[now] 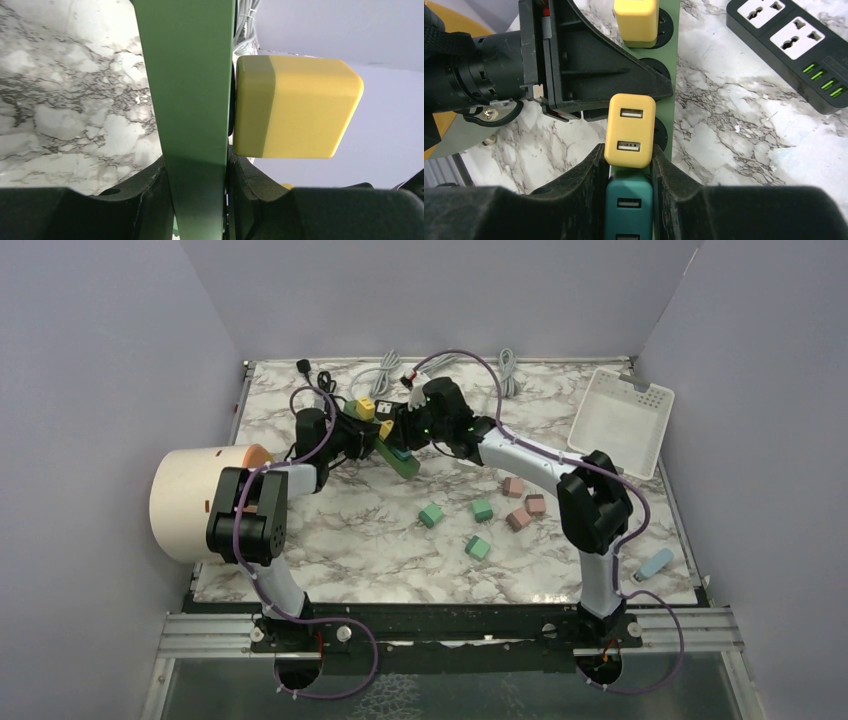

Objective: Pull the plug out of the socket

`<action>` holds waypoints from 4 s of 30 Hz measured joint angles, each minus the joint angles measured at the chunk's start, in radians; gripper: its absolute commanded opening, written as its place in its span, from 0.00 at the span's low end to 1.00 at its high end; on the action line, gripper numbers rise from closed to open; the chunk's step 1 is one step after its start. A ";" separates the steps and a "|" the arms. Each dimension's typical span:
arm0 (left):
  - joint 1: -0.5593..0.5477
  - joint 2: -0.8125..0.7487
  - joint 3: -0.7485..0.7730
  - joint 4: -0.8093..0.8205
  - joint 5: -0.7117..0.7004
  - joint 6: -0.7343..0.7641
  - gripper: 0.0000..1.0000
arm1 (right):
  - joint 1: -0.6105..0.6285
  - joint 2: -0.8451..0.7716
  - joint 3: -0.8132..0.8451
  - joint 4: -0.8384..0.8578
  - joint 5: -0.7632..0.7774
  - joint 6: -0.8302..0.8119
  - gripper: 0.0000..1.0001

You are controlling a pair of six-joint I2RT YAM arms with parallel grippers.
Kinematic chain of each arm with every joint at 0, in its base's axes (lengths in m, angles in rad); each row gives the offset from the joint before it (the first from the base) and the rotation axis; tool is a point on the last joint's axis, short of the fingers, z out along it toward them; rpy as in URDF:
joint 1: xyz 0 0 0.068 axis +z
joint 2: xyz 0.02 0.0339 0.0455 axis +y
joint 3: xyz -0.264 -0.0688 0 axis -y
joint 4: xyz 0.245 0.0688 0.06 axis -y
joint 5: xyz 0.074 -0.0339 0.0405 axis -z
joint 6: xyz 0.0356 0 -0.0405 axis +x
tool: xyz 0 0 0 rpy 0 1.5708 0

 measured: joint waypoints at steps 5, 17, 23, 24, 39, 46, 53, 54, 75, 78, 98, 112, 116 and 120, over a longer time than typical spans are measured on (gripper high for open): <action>-0.006 -0.008 0.006 0.013 0.010 0.000 0.00 | -0.003 -0.025 -0.011 -0.002 -0.006 -0.021 0.01; 0.001 -0.019 0.030 -0.021 -0.006 0.008 0.00 | 0.047 -0.001 0.080 -0.095 0.094 -0.140 0.01; -0.006 -0.023 0.035 -0.057 0.006 0.021 0.00 | -0.047 -0.015 0.014 -0.025 -0.132 -0.041 0.01; -0.014 -0.023 0.040 -0.059 0.005 0.018 0.00 | -0.057 -0.014 0.014 -0.029 -0.170 -0.038 0.01; 0.009 -0.013 0.047 -0.139 -0.094 0.093 0.00 | -0.009 -0.137 -0.035 -0.024 -0.099 -0.087 0.01; 0.058 0.026 0.037 -0.221 -0.207 0.126 0.00 | -0.061 -0.208 0.044 0.032 -0.233 -0.068 0.01; 0.050 0.042 0.068 -0.248 -0.219 0.153 0.00 | -0.079 -0.113 0.088 -0.077 -0.471 -0.112 0.01; 0.050 0.046 0.081 -0.257 -0.219 0.160 0.00 | -0.071 -0.090 0.092 -0.108 -0.489 -0.130 0.01; 0.056 0.056 0.169 -0.327 -0.218 0.263 0.00 | 0.118 0.337 0.145 -0.244 -0.494 -0.152 0.47; 0.057 0.056 0.169 -0.328 -0.217 0.268 0.00 | 0.122 0.329 0.150 -0.238 -0.451 -0.161 0.54; 0.063 0.050 0.139 -0.296 -0.151 0.305 0.00 | -0.063 0.043 0.155 0.016 -0.233 -0.142 0.64; 0.063 -0.003 0.132 -0.290 -0.113 0.305 0.00 | -0.047 0.281 0.352 -0.093 -0.282 -0.128 0.58; 0.063 -0.003 0.132 -0.290 -0.112 0.305 0.00 | -0.047 0.294 0.368 -0.103 -0.299 -0.121 0.45; 0.063 -0.004 0.132 -0.289 -0.103 0.304 0.00 | -0.048 0.315 0.406 -0.118 -0.313 -0.114 0.27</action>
